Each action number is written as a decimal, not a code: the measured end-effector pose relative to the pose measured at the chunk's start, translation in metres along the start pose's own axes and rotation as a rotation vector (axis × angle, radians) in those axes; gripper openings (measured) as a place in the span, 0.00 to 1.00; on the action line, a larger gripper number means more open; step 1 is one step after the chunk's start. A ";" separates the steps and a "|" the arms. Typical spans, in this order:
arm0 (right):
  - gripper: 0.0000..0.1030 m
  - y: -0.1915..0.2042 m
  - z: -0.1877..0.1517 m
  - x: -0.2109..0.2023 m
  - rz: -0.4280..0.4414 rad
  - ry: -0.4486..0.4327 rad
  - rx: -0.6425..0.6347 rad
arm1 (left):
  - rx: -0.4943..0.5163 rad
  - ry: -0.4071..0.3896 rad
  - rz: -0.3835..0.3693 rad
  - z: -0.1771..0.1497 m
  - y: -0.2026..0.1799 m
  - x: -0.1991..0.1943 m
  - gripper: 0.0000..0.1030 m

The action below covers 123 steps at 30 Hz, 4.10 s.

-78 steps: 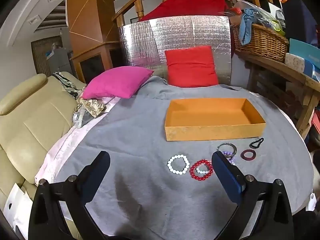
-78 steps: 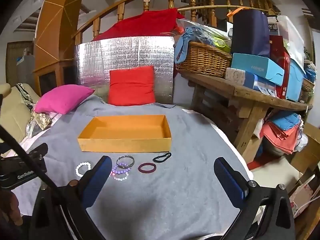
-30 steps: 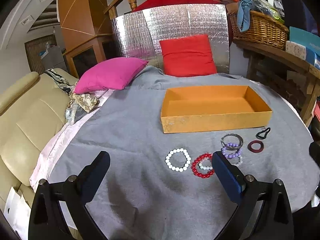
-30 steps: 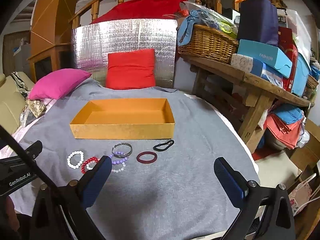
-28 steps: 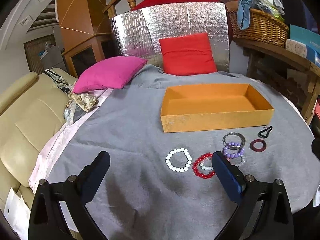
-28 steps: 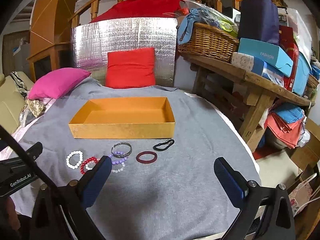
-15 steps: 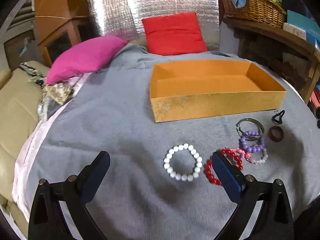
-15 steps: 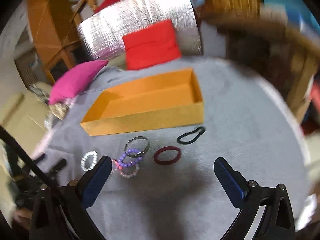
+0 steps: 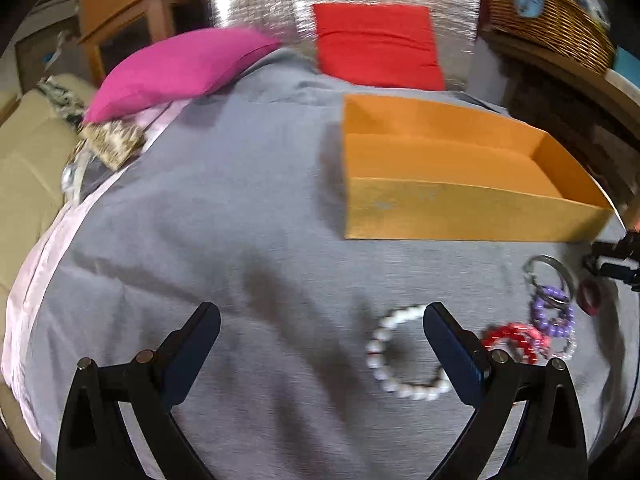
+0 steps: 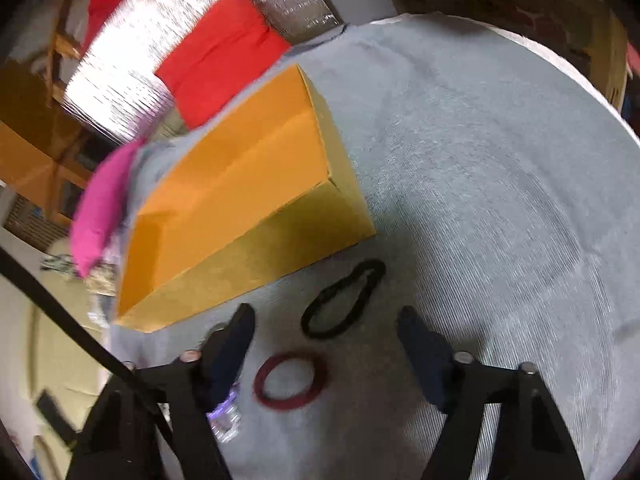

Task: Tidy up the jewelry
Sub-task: 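Grasp the white pearl bracelet with the left gripper while the right gripper grasps the black hair tie, then carry both items into the orange box and open both grippers to release them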

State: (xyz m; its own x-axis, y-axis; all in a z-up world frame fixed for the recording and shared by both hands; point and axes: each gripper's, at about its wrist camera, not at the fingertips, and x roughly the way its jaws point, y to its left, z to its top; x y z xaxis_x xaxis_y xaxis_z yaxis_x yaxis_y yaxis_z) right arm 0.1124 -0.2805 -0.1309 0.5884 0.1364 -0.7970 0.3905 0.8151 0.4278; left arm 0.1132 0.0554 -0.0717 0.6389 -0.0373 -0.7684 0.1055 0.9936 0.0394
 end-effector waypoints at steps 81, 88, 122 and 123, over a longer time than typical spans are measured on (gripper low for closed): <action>0.15 0.090 -0.032 -0.057 0.181 -0.312 -0.291 | 0.095 -0.203 -0.093 0.035 -0.045 -0.073 0.09; 0.15 0.093 -0.013 -0.060 0.240 -0.377 -0.261 | 0.057 -0.269 -0.143 0.090 -0.051 -0.083 0.09; 0.60 0.073 -0.005 -0.075 0.197 -0.351 -0.235 | 0.057 -0.122 -0.059 0.052 -0.063 -0.029 0.61; 0.60 0.069 -0.009 -0.078 0.190 -0.339 -0.244 | 0.064 -0.112 -0.051 0.042 -0.060 -0.031 0.61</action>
State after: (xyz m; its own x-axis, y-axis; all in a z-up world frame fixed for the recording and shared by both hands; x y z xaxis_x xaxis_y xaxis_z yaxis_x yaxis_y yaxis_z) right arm 0.0872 -0.2295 -0.0433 0.8479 0.1376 -0.5121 0.0991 0.9076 0.4079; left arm 0.1189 -0.0079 -0.0232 0.7124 -0.1024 -0.6942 0.1860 0.9815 0.0461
